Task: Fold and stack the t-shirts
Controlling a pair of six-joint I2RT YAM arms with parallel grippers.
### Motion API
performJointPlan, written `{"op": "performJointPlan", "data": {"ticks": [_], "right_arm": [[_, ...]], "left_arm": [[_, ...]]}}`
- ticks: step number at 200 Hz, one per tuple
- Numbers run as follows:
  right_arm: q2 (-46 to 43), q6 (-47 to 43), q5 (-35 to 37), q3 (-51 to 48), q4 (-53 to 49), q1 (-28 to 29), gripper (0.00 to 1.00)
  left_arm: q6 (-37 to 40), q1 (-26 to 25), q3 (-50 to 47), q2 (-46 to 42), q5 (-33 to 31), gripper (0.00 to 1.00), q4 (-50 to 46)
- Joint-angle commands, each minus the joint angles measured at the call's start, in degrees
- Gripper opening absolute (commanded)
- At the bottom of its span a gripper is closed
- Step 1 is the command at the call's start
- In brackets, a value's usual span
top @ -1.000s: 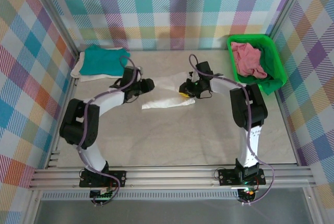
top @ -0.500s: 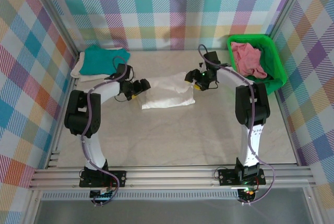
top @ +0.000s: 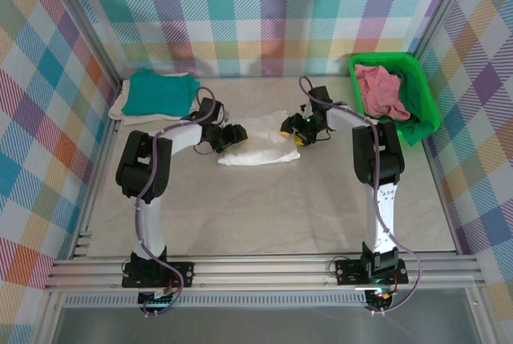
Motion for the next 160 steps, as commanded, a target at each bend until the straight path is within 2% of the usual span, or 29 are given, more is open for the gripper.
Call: {"op": "performJointPlan", "data": {"ticks": [1,8,24,36,47,57,74,96,115,136,160], "right_arm": [[1.45,0.89,-3.35,-0.95,3.07,0.92,0.55],[1.72,1.00,-3.66,-0.89,3.23,1.00,0.54],[2.17,1.38,-3.97,-1.18,4.12,1.27,0.53],[2.21,2.09,-4.78,-1.59,5.23,1.31,0.52],[2.50,2.61,-5.47,-1.79,6.16,1.46,0.51],[2.70,2.76,-5.81,-1.61,6.46,1.70,0.51],[2.35,3.10,-6.61,-2.05,7.65,1.90,0.50],[-0.91,2.03,-5.16,-2.95,6.28,1.57,0.51],[-6.76,0.34,-1.81,-4.46,3.57,0.42,0.56],[-13.79,-2.21,4.81,-5.90,0.12,-0.87,0.60],[-20.49,-3.19,9.32,-8.92,1.72,-1.03,0.63]], "left_arm": [[-1.30,-1.33,1.57,2.66,2.65,0.57,3.87],[-1.57,-1.50,1.95,3.01,2.77,0.54,4.29],[-2.05,-1.69,2.59,3.71,3.20,0.41,5.26],[-2.79,-1.69,2.30,3.95,3.28,0.38,6.87],[-3.30,-1.69,2.22,4.46,3.76,0.29,8.20],[-3.44,-1.69,2.61,5.08,3.65,0.26,8.27],[-4.20,-1.52,2.26,5.71,4.44,0.00,10.56],[-3.13,0.43,1.52,5.17,3.35,0.00,10.36],[-0.52,3.62,1.08,3.53,1.74,0.00,8.26],[7.74,5.89,6.42,3.52,-5.67,0.00,-1.97],[14.96,7.18,16.62,6.88,-8.96,0.00,-12.42]]}}
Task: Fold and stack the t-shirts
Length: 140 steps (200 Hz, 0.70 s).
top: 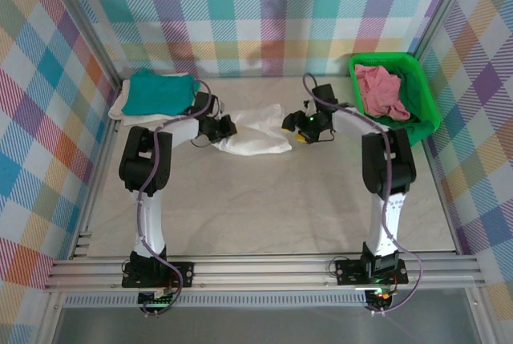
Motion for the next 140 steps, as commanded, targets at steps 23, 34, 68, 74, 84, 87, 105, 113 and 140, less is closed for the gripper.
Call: {"op": "performJointPlan", "data": {"ticks": [23,34,68,74,84,87,105,113,140], "right_arm": [[-10.87,-1.86,3.18,-4.63,4.63,-0.38,0.64],[-10.47,-2.63,0.63,-4.72,6.76,0.04,0.64],[-7.97,-6.68,-5.08,-2.77,10.28,2.59,0.76],[-7.50,-6.43,-5.96,-2.84,11.40,2.87,0.77],[-6.77,-5.53,-7.90,-2.83,13.17,2.93,0.78],[-6.57,-5.20,-8.60,-2.84,13.69,2.97,0.78],[-5.87,-3.83,-10.77,-2.60,15.57,3.12,0.78],[-5.87,-3.81,-11.28,-2.68,16.19,3.12,0.78],[-6.22,-4.45,-11.89,-3.01,16.12,3.48,0.79]], "left_arm": [[16.74,1.94,22.17,6.49,-9.99,0.00,-19.47],[19.49,1.94,28.74,8.59,-11.78,0.00,-23.90],[27.79,2.16,37.18,8.84,-17.08,0.00,-26.69],[29.77,2.27,38.21,8.50,-17.56,0.00,-26.52],[33.07,2.83,40.14,8.48,-18.11,0.00,-26.48],[33.83,3.09,40.94,8.66,-18.24,0.00,-26.61],[36.96,5.08,46.10,10.11,-17.35,0.00,-28.58],[37.90,6.05,48.02,10.63,-17.24,0.00,-29.31],[40.02,10.54,52.99,12.03,-14.80,0.00,-30.12]]}}
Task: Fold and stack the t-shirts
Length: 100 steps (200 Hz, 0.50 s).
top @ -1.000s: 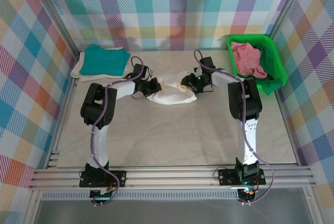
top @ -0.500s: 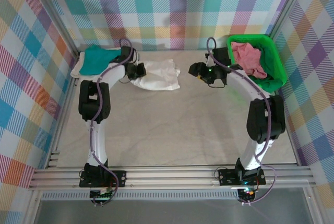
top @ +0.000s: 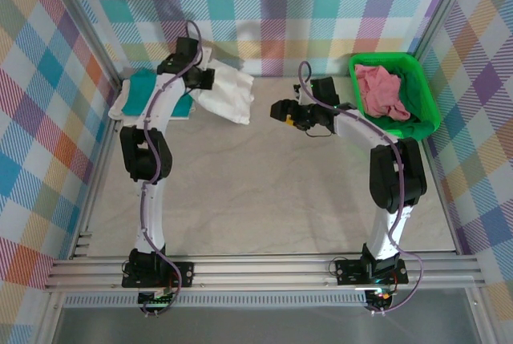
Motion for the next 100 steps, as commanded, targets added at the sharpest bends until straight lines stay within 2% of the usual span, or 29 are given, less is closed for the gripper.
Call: {"op": "performJointPlan", "data": {"ticks": [1,31,52,67,100], "right_arm": [[-0.41,-0.40,-3.08,-0.39,2.89,0.12,0.79],[-0.23,-1.11,-3.22,-0.74,1.04,0.23,0.77],[-0.06,-1.47,-1.76,-1.06,-1.06,0.35,0.78],[-0.13,-1.63,-1.17,-1.38,-2.25,0.34,0.78],[-1.88,-1.58,0.22,-2.05,-3.96,0.34,0.78]], "left_arm": [[5.12,5.41,5.14,1.34,1.25,0.00,-1.85],[6.97,9.94,8.56,2.07,7.29,0.00,0.30],[6.19,13.40,18.86,6.98,13.12,0.00,-3.04],[7.09,15.00,23.53,9.60,12.95,0.00,-3.96],[7.25,19.13,23.64,12.91,15.66,0.00,-1.52]]}}
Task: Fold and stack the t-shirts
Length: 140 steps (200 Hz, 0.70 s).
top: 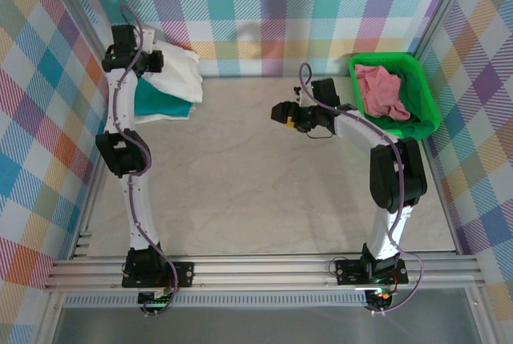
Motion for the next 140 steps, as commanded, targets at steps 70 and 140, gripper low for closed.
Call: {"op": "performJointPlan", "data": {"ticks": [70,140], "right_arm": [[-5.80,-2.78,3.09,1.22,-5.40,0.39,0.78],[-5.79,-0.76,1.41,1.48,-2.46,0.66,0.78]], "left_arm": [[1.32,6.18,1.93,9.48,-4.01,0.01,6.49],[-8.69,3.72,1.56,1.66,-15.29,1.00,8.17]]}}
